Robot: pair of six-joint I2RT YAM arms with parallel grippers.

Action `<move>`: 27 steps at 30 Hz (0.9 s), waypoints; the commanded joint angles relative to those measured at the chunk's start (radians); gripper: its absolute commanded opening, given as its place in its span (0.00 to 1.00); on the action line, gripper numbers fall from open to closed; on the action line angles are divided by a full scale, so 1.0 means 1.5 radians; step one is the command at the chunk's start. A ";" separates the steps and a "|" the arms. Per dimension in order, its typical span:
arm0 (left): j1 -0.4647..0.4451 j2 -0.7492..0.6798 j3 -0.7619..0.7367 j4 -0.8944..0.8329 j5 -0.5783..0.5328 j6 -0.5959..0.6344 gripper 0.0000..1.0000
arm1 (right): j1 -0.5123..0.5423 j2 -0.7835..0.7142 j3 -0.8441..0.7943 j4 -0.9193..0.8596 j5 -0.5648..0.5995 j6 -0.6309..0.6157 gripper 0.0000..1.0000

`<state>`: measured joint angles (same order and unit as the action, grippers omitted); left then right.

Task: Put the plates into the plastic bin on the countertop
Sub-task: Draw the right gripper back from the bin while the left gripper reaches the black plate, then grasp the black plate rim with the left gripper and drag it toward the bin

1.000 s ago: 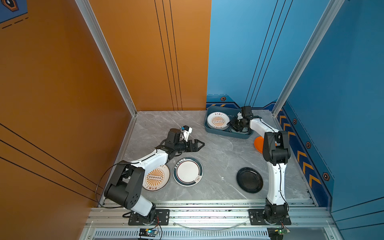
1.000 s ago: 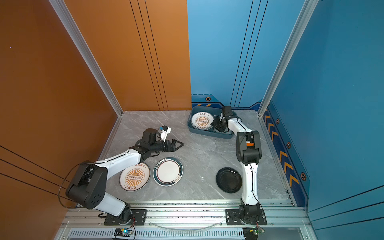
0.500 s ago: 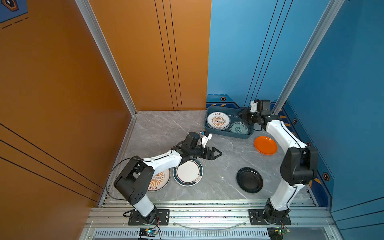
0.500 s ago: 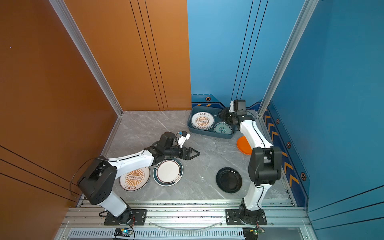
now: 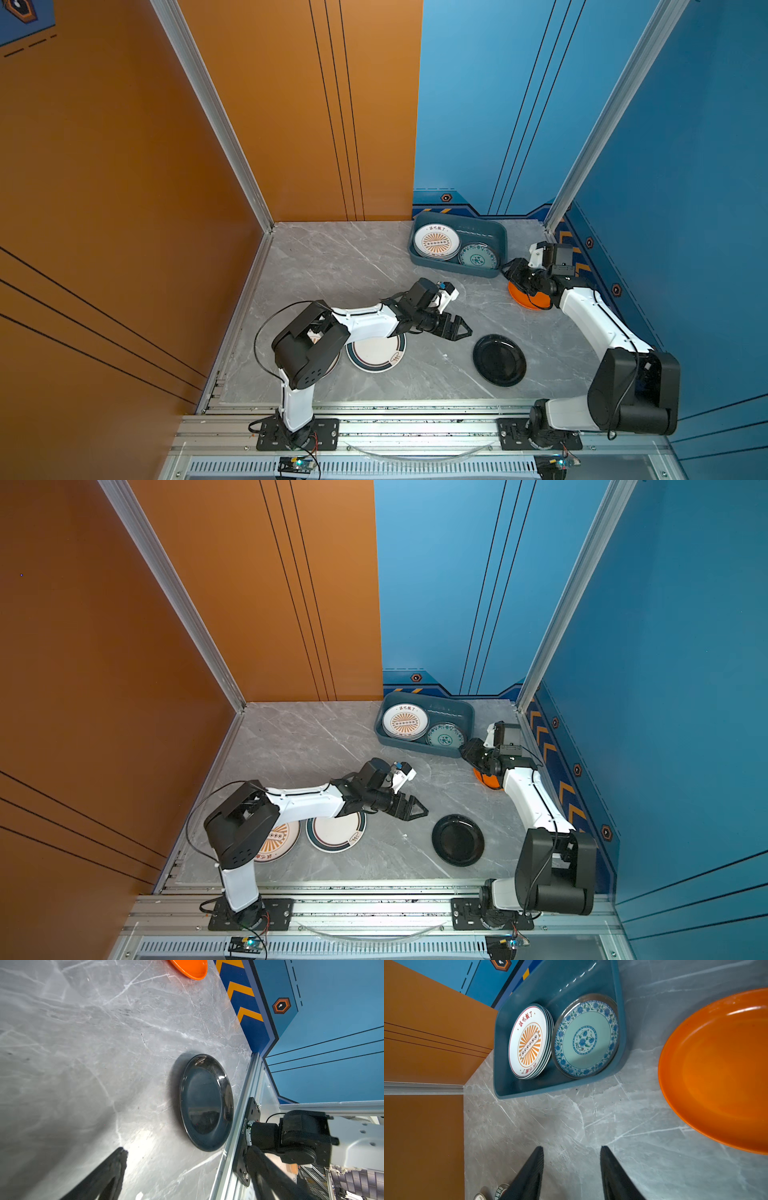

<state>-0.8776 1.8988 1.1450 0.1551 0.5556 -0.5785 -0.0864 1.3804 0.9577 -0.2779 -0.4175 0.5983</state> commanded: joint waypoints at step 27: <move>-0.071 0.212 0.244 -0.209 -0.011 -0.029 0.45 | -0.107 -0.068 -0.148 0.082 -0.074 -0.022 0.49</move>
<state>-0.9726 2.1948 1.4845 -0.0906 0.5373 -0.6453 -0.2417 1.2644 0.7528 -0.1879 -0.5053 0.5797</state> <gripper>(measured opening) 0.462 0.483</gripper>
